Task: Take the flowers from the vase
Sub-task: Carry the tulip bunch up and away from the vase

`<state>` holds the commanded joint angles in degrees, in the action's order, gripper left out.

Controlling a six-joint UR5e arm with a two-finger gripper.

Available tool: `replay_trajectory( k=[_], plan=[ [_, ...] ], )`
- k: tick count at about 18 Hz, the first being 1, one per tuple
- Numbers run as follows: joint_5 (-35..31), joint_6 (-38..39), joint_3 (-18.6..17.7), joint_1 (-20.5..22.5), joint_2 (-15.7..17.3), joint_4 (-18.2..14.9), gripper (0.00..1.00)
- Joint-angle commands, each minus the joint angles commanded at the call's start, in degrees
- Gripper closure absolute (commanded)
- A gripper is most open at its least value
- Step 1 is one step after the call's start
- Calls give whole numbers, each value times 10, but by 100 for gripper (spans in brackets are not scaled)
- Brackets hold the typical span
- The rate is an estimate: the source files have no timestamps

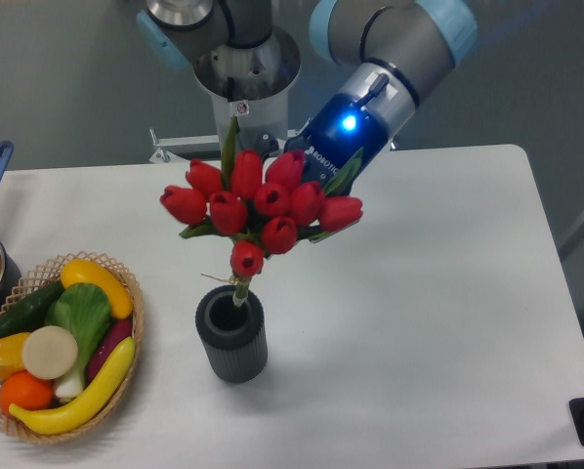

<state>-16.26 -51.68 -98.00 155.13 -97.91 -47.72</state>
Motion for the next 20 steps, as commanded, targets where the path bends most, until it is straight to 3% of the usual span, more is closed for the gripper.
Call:
replay_trajectory(
  k=[7, 11, 20],
  plan=[
    [3, -3, 11, 33, -3, 1, 56],
    [2, -10, 33, 55, -21, 1, 56],
    [-2, -48, 20, 79, -33, 4, 56]
  ],
)
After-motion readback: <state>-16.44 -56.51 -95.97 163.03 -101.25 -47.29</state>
